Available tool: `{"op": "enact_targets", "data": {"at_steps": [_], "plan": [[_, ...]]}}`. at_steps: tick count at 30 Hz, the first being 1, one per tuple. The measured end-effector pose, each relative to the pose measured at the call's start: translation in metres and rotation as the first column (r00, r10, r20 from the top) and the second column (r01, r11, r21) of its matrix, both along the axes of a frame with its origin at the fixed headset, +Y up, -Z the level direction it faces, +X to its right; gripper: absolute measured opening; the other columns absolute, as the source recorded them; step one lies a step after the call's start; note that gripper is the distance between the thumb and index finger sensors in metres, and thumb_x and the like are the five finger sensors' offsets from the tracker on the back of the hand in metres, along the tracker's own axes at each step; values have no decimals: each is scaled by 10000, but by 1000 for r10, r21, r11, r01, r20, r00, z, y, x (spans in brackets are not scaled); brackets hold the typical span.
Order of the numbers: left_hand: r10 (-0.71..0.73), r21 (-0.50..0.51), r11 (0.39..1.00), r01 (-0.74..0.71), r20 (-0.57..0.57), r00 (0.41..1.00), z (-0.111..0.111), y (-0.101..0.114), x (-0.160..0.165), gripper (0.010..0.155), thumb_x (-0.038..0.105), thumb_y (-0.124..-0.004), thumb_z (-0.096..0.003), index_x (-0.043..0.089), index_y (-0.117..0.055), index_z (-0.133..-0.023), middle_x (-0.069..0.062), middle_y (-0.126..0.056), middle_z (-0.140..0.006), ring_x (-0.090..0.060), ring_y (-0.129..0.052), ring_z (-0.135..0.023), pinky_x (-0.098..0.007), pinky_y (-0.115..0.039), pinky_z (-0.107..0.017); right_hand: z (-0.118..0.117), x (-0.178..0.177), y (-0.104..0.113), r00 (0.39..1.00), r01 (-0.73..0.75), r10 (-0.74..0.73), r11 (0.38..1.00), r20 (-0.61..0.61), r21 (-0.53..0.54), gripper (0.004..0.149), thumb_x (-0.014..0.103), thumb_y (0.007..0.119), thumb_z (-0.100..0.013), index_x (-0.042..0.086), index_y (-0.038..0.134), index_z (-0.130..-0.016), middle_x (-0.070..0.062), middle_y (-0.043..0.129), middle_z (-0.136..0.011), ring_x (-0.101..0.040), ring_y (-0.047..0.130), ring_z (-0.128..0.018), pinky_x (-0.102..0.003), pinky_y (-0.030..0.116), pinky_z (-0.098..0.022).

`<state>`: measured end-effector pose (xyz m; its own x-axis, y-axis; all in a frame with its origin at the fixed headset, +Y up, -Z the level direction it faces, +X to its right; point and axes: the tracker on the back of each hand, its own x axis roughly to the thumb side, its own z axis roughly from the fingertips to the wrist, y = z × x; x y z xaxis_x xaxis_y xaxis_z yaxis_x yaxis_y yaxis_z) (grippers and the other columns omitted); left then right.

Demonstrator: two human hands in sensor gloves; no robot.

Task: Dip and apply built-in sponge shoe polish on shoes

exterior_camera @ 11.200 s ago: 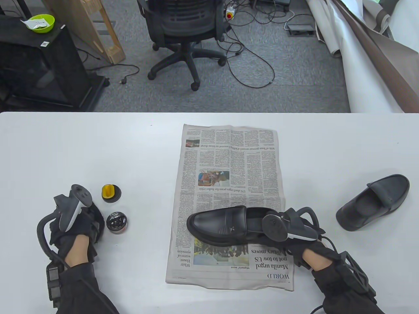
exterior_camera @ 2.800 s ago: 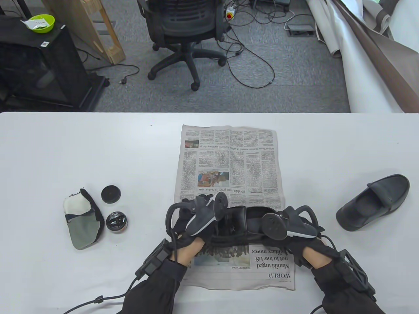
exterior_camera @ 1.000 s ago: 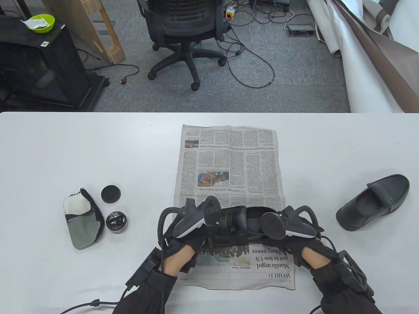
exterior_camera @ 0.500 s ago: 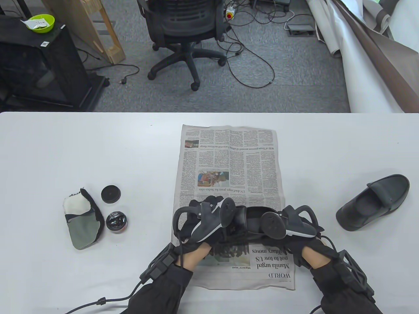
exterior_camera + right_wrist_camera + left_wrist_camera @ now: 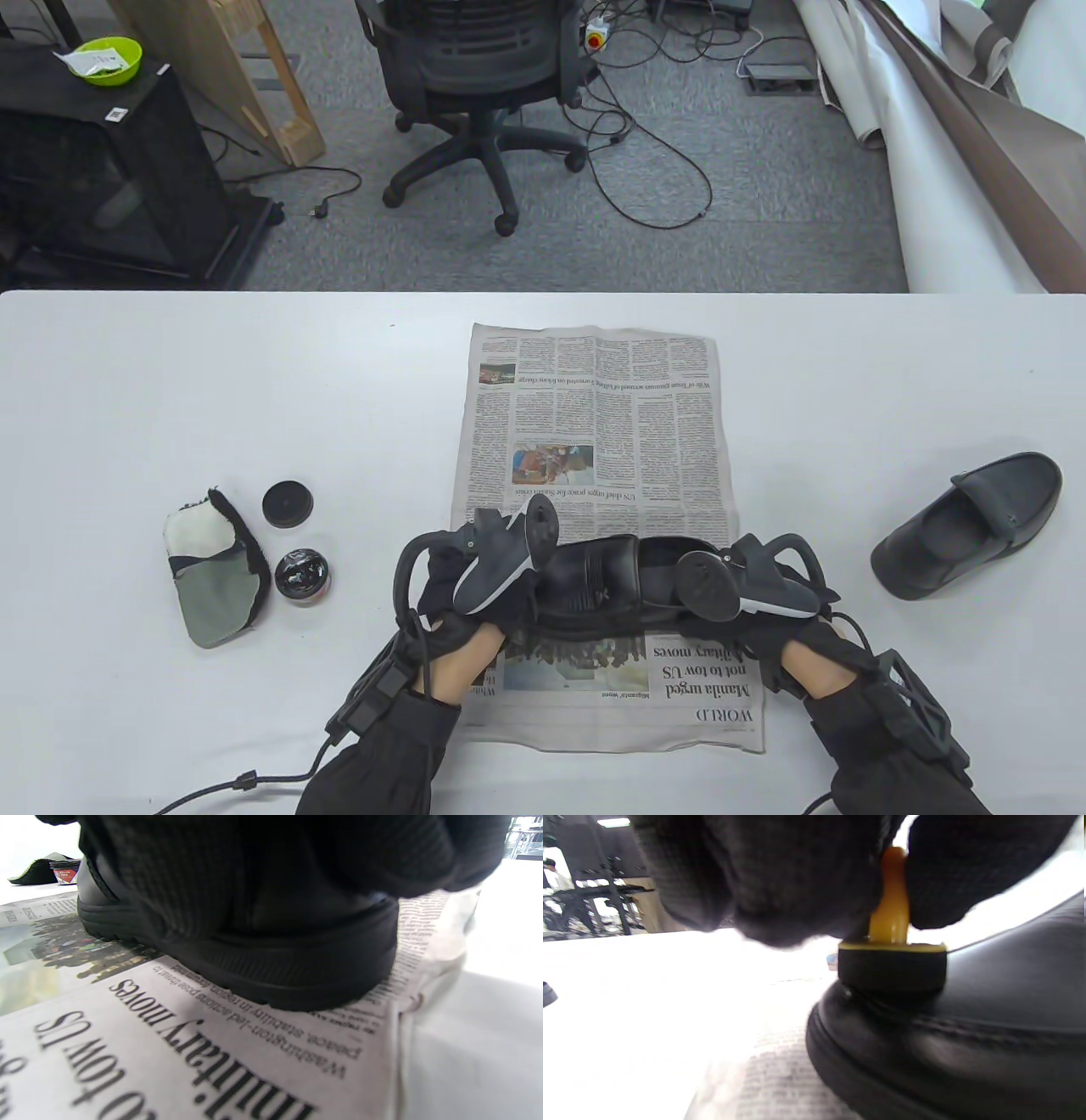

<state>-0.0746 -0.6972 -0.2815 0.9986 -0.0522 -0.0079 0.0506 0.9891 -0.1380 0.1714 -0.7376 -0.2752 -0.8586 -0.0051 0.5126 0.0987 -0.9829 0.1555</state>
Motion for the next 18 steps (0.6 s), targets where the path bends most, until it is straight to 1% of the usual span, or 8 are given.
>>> {"op": "enact_targets", "data": {"at_steps": [3,5,6,8,9,12,15,18], "plan": [[59,-58,997,-56,57,997,7,1,9,466,522,-931,-416,192,-923,-744,-40,-1039,-532,-45,-1043,-241,-405,-887,-538,0,0,0,1000,0,0,1000,2,-2,403,498,908,-300,332,904,-668,36,854,-674,-213,911,-344,-485,796,-519],[140,-113,985,-128,104,985,10,0,17,462,523,-925,-422,200,-921,-752,-35,-1040,-544,-44,-1049,-252,-403,-886,-543,0,0,0,1000,-1,1,1000,1,-1,400,496,908,-303,330,905,-668,35,854,-675,-214,911,-345,-487,796,-519],[201,-125,975,-186,121,972,12,0,24,463,518,-926,-422,197,-920,-755,-39,-1038,-551,-51,-1049,-258,-407,-880,-548,-1,0,0,1000,0,0,1000,-1,-3,401,496,908,-303,330,905,-668,35,853,-675,-213,911,-344,-486,796,-519],[251,-119,965,-234,161,954,14,0,34,463,525,-912,-427,210,-911,-767,-29,-1034,-567,-49,-1052,-276,-405,-875,-558,-1,0,0,1000,1,-1,1000,-2,-6,401,494,909,-302,329,906,-668,34,854,-674,-215,910,-344,-487,796,-518],[267,-84,963,-256,172,948,16,0,39,459,519,-911,-428,208,-911,-765,-34,-1031,-568,-55,-1050,-278,-408,-872,-558,0,0,0,1000,1,-1,1000,-1,-4,404,494,910,-299,330,905,-668,34,854,-674,-215,911,-344,-486,796,-519],[219,45,972,-231,186,958,16,0,50,459,530,-894,-432,214,-904,-766,-20,-1026,-564,-42,-1044,-273,-397,-877,-555,-1,1,0,1000,4,-4,1000,-3,-3,401,493,910,-301,331,907,-668,33,854,-674,-215,911,-344,-488,794,-521],[188,165,963,-212,151,970,10,1,53,460,531,-881,-434,212,-901,-766,-20,-1024,-554,-40,-1035,-258,-394,-883,-539,-1,0,0,1000,5,-5,1000,0,-14,402,493,916,-297,330,908,-666,32,855,-674,-216,910,-346,-489,794,-522],[123,203,968,-145,117,985,0,-1,51,463,535,-884,-429,214,-903,-763,-18,-1026,-551,-39,-1036,-256,-395,-884,-538,-1,1,0,1000,6,-6,1000,3,-6,403,494,915,-297,330,908,-665,34,855,-674,-216,911,-347,-489,795,-523]]}}
